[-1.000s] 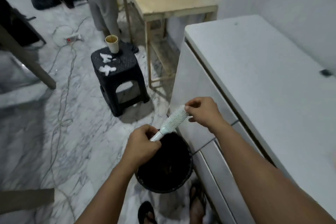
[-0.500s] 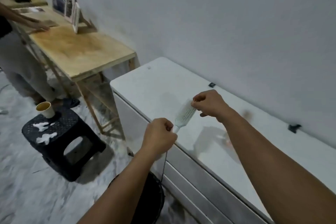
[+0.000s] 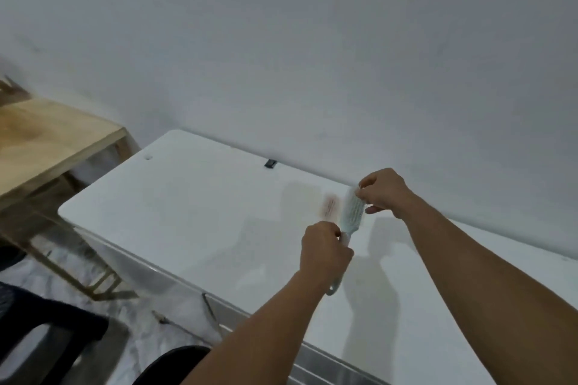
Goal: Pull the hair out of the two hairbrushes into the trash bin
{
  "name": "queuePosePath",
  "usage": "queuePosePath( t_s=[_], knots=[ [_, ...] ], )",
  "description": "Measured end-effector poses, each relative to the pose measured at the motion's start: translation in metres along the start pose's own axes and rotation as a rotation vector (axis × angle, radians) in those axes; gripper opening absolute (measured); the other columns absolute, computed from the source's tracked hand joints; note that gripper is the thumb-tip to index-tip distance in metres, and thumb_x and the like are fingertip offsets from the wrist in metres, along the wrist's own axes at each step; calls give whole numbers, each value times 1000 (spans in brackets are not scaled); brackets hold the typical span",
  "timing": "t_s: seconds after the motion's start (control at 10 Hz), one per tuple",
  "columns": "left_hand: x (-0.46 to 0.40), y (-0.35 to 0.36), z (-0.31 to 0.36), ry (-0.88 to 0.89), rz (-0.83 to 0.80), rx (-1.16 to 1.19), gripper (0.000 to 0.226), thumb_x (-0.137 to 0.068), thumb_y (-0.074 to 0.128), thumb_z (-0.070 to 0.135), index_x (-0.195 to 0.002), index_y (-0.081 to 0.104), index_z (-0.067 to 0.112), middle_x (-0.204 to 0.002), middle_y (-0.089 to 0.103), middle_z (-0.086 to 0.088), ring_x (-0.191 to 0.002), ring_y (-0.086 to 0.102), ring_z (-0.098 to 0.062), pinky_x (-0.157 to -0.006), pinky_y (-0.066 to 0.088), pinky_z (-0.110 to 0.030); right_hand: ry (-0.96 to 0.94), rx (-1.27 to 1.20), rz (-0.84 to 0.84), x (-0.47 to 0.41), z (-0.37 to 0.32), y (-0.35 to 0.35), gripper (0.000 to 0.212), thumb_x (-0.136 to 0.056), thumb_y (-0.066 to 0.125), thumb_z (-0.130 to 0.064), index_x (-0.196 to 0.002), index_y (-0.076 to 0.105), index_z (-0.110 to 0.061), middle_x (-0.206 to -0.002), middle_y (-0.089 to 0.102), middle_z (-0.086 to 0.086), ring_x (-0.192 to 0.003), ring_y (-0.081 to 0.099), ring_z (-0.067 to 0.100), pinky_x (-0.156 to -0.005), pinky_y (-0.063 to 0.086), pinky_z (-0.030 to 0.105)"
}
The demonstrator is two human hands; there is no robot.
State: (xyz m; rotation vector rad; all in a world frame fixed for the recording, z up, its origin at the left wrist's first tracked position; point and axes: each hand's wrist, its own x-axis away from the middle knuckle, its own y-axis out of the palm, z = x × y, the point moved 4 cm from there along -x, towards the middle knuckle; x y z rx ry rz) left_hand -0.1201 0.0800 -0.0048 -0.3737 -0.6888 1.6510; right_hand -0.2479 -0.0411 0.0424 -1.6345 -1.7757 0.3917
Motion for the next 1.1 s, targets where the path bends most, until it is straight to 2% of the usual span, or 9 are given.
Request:
queuePosePath(
  t_s=[0.1,0.2,0.4,0.5,0.7,0.8,0.9,1.0,1.1],
  knots=[
    [-10,27,6,-41,-4,-18,16,-72,74,13,-67,59,15,-66,55,2,-57,52,-18,-54,41,-27,19,52,-12,-14,23,-10,38,-78,65,-6,-117,65,-5,-105,66,11,-88,68,25,-58,59,31],
    [-16,52,7,-64,-10,-54,10,-80,70,11,-90,69,12,-80,62,-1,-73,64,-19,-57,39,-23,40,94,-90,-26,45,-9,50,-80,60,-3,-129,56,-7,-118,64,13,-90,68,24,-60,58,30],
    [-25,81,-3,-58,6,-156,9,-81,62,7,-78,57,14,-80,58,-1,-74,55,-18,-60,32,-22,27,186,-222,-46,66,0,56,-79,61,6,-134,50,-1,-129,61,15,-106,66,30,-87,57,45],
    [-29,84,-2,-36,-11,-203,9,-81,62,12,-78,54,16,-76,52,2,-75,48,-16,-64,31,-23,46,123,-221,-54,76,2,55,-83,54,7,-137,48,-5,-137,55,13,-107,66,33,-87,57,45],
    [-36,85,-3,-47,-29,-233,38,-82,61,17,-59,31,24,-61,36,9,-70,46,-18,-61,27,-23,80,-36,-189,-52,83,4,57,-86,49,7,-139,45,-11,-142,47,10,-108,58,29,-85,58,42],
    [-39,86,-3,-37,-34,-257,30,-85,63,26,-66,40,22,-68,45,7,-76,51,-19,-64,27,-20,74,-47,-166,-46,87,3,60,-85,48,6,-142,41,-12,-142,45,11,-104,58,29,-89,56,46],
    [-37,85,-2,-2,-54,-312,28,-87,64,42,-92,59,15,-97,65,-3,-94,61,-20,-73,35,-22,77,-28,-129,-35,96,1,60,-84,48,3,-142,40,-13,-138,47,12,-97,59,29,-89,55,48],
    [-31,79,-6,-5,-35,-290,42,-86,65,46,-105,62,9,-107,67,-5,-101,63,-21,-82,42,-25,103,-48,-80,-20,106,-1,59,-83,50,0,-140,42,-15,-139,47,10,-101,62,31,-87,57,44],
    [-15,65,-9,17,-11,-251,41,-85,67,43,-102,62,7,-104,67,-7,-98,64,-24,-77,43,-28,104,44,-20,6,118,2,57,-83,51,-5,-139,43,-13,-141,48,10,-116,56,30,-93,51,40]
  ],
)
